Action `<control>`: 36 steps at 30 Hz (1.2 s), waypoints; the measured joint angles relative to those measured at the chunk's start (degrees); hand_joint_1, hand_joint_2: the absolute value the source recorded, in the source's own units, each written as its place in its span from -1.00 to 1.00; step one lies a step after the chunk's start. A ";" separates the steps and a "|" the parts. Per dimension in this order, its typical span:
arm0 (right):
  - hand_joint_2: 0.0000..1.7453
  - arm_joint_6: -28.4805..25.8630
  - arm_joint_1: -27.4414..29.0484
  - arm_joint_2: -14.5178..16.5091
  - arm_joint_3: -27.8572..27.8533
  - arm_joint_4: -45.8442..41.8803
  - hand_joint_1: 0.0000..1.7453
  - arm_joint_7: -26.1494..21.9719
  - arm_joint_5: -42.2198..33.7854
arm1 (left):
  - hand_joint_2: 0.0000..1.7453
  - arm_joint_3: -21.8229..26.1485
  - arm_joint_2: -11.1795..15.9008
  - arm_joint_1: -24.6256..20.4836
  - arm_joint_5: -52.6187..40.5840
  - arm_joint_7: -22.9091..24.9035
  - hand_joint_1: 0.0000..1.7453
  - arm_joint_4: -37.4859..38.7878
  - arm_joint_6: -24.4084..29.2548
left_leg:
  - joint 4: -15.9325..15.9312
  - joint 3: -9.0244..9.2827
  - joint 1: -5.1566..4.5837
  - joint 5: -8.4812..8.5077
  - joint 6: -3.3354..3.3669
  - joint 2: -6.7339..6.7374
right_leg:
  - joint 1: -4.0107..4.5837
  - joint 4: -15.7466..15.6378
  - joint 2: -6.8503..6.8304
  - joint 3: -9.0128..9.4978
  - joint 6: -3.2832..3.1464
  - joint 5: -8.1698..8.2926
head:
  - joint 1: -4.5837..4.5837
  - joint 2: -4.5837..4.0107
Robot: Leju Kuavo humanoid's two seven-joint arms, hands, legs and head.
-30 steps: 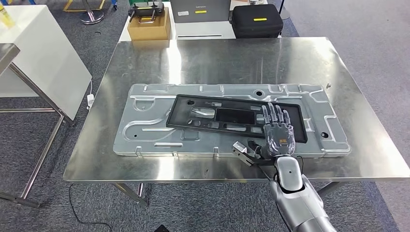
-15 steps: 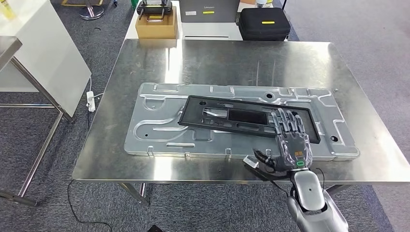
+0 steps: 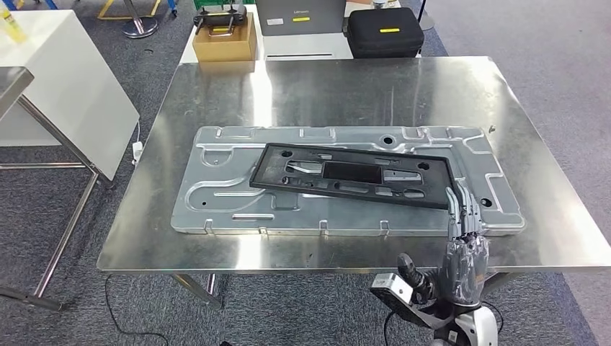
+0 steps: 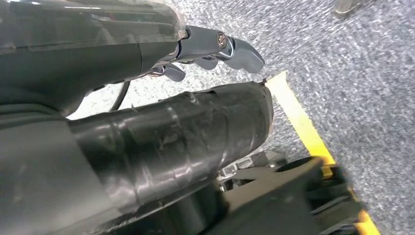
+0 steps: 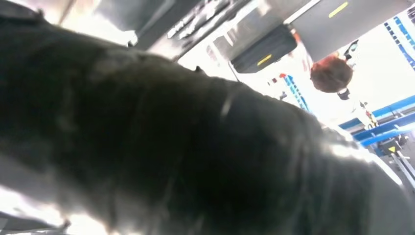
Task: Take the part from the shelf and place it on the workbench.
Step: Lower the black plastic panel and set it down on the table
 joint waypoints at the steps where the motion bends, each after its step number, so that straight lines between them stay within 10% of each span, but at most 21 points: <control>1: -1.00 0.03 0.45 0.42 -0.01 -0.17 -1.00 -0.51 -0.60 | -1.00 0.04 0.00 0.10 0.05 0.03 -1.00 0.00 0.00 | 0.45 0.05 0.03 0.32 -0.04 0.00 | 0.03 0.04 -0.01 -0.05 0.00 0.04 | 0.00 0.00; 6: -1.00 -0.06 1.72 2.21 -0.42 -1.26 -1.00 -2.55 -3.35 | -1.00 0.13 0.03 0.10 0.10 0.15 -1.00 0.00 0.08 | -15.26 8.35 -0.19 6.78 0.81 -0.02 | 0.32 0.45 0.08 -0.16 0.72 0.28 | 0.03 -0.01; 10: -1.00 0.05 2.87 3.59 -1.03 -2.34 -1.00 -5.25 -7.06 | -1.00 0.35 0.02 0.31 0.13 0.23 -1.00 0.00 0.22 | -16.43 8.48 -0.19 7.67 1.99 0.10 | 0.24 1.06 0.14 -0.54 1.97 0.06 | 0.06 0.00; 14: -1.00 0.15 3.85 4.41 -1.50 -2.88 -1.00 -6.41 -8.24 | -1.00 0.54 0.01 0.30 0.11 0.25 -1.00 0.00 0.35 | -16.82 7.86 -0.06 8.62 3.03 0.40 | 0.13 12.37 0.20 -5.10 2.66 -7.14 | 0.09 0.00; 16: -1.00 0.37 4.42 4.67 -1.62 -2.88 -1.00 -6.73 -8.68 | -1.00 0.63 0.02 0.41 0.12 0.27 -1.00 0.00 0.34 | -16.59 7.45 -0.11 8.74 3.03 0.45 | 0.10 16.00 0.19 -6.13 2.79 -8.22 | 0.09 0.00; 21: -1.00 0.61 5.75 5.14 -1.79 -2.88 -1.00 -7.40 -9.30 | -1.00 0.92 -0.01 0.47 0.25 0.31 -1.00 0.00 0.25 | -15.52 6.88 -0.29 8.55 2.22 0.36 | 0.23 1.35 0.22 2.26 2.06 -2.49 | 0.08 -0.01; 26: -1.00 0.58 7.63 6.08 -2.67 -2.88 -1.00 -8.27 -11.06 | -1.00 1.11 0.03 0.50 0.26 0.42 -1.00 0.00 0.22 | -14.11 5.95 -0.27 7.31 0.64 0.24 | 0.29 0.09 0.15 2.10 0.26 -1.68 | 0.03 0.00; 31: -1.00 0.43 8.92 6.97 -3.40 -2.86 -1.00 -8.60 -11.86 | -1.00 1.15 0.05 0.66 0.28 0.43 -1.00 0.00 0.22 | 0.48 0.27 -0.05 -0.24 -0.09 0.25 | 0.48 0.03 -0.08 0.99 -0.60 -0.91 | -0.02 0.00; 36: -1.00 -0.18 10.24 7.85 -4.95 -2.86 -1.00 -9.07 -13.15 | -1.00 1.20 0.18 0.68 0.30 0.40 -1.00 0.00 0.34 | -14.44 8.91 -0.42 6.19 1.20 0.25 | 0.83 0.33 -0.05 0.73 -0.06 -0.51 | 0.01 0.00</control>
